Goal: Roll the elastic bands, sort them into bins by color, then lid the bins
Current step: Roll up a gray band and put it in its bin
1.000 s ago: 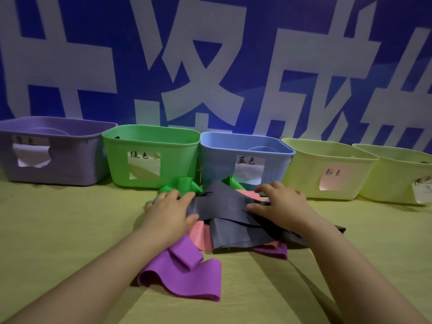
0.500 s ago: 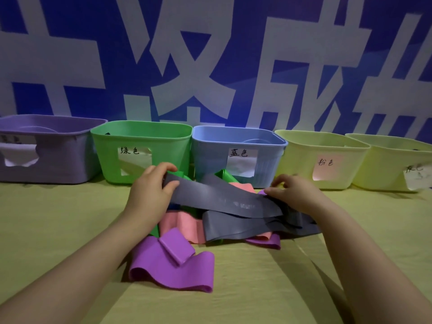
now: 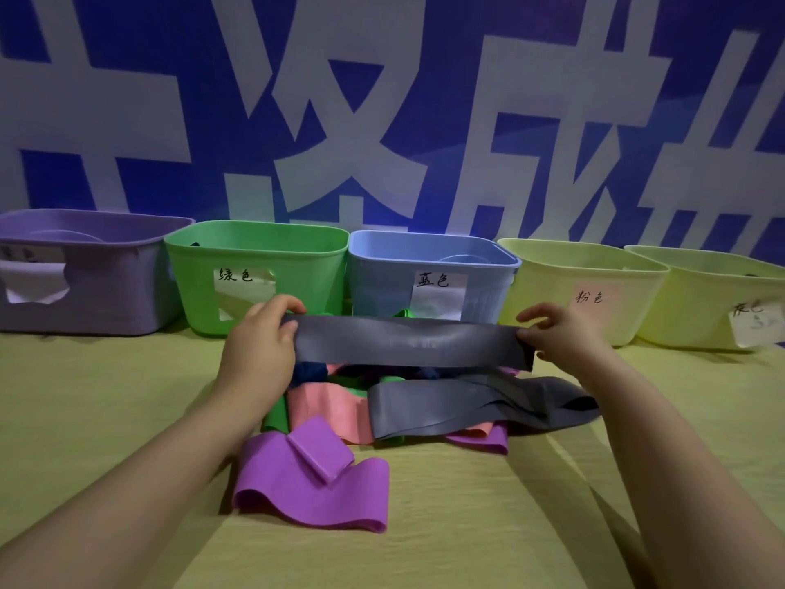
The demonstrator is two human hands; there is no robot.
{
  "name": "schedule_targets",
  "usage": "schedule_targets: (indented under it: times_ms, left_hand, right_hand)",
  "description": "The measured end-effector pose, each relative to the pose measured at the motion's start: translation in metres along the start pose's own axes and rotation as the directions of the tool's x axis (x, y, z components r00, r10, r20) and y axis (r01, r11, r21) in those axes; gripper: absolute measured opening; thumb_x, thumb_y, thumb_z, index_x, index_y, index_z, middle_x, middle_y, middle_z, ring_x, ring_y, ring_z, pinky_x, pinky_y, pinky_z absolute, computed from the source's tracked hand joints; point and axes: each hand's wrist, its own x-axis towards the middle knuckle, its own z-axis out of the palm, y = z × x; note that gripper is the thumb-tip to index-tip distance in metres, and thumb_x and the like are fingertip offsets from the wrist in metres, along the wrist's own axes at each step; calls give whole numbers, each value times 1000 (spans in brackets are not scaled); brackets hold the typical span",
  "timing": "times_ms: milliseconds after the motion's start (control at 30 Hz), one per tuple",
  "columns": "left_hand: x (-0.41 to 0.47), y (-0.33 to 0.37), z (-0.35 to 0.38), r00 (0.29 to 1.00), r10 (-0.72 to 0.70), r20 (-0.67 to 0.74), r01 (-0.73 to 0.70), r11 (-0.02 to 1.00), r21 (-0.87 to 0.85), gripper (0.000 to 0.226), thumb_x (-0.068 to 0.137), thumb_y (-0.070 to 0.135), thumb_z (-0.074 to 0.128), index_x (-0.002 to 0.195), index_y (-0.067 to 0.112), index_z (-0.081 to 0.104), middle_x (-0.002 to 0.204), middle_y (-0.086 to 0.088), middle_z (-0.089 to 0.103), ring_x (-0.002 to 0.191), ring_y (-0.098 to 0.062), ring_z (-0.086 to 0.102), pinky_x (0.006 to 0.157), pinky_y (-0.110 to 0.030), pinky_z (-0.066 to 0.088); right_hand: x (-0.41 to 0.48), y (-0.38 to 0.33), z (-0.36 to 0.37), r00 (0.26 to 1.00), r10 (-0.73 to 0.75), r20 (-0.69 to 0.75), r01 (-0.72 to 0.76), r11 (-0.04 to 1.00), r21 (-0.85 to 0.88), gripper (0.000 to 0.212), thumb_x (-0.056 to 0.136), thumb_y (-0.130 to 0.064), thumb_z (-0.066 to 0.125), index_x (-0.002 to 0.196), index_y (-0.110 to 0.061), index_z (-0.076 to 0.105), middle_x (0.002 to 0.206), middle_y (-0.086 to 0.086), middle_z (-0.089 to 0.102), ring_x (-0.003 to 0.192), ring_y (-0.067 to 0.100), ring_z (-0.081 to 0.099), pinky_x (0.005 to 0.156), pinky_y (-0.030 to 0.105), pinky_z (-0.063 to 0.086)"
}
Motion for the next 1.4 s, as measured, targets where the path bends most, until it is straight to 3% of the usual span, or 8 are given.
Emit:
schedule_targets:
  times_ms: [200,433,633,800,900,1100,1200,1400]
  left_hand:
    - [7,-6,-7,996,-77,-45,76,997,-22,23,93,2,45,109,6,61,113,-15,58,91,-21,46,73,-26,30]
    - [6,-18,-2,990,-139,9,139,990,-10,22,92,2,45,106,7,62,109,-15,60,88,-22,47,71,-27,32]
    - [1,-12,0,991,-36,128,15,987,161,24,90,19,54,111,9,61,115,-16,56,104,-30,51,86,-34,39]
    - [-24,43,-9,926,300,230,-266,949,-167,60,79,49,44,131,18,49,130,4,49,121,-9,42,94,-7,24]
    - [-38,63,-11,890,396,225,-309,887,-343,52,80,47,50,130,38,36,122,25,43,111,15,38,88,6,22]
    - [-40,58,-12,934,301,192,-203,890,-407,36,75,27,68,102,45,51,84,18,67,86,1,62,74,-10,44]
    - [-43,54,-9,959,232,159,-141,886,-441,42,80,19,68,106,47,52,81,6,70,76,-6,65,62,-24,48]
    - [-48,55,-7,972,152,176,-29,830,-558,35,84,7,63,90,41,58,76,7,69,64,3,61,51,-11,43]
  right_hand:
    - [-10,-15,-3,997,-47,-67,67,938,340,15,87,-5,61,101,-10,59,75,5,58,66,16,52,60,27,44]
    - [-20,-26,10,981,-119,-151,168,913,372,12,89,-8,58,92,-20,59,85,4,62,83,23,60,79,42,53]
    - [-51,-55,20,934,-339,-114,343,758,554,21,90,-6,55,89,-26,57,84,-3,58,79,8,57,64,18,50]
    - [-81,-81,42,875,-482,41,338,670,660,26,82,6,60,87,-20,58,71,-2,58,65,-1,56,66,14,49]
    - [-94,-89,54,836,-527,155,279,650,707,30,76,12,63,85,-15,55,67,-4,58,61,0,57,66,15,49]
    - [-98,-91,59,875,-450,177,242,725,645,21,75,0,70,68,-14,55,68,5,56,66,16,53,60,25,44]
    - [-96,-87,54,878,-424,222,209,757,619,17,76,0,70,76,-16,62,75,3,62,75,16,58,74,30,51]
    - [-97,-82,51,887,-421,190,287,825,487,20,76,-3,71,77,-24,68,74,-1,68,71,8,62,73,26,53]
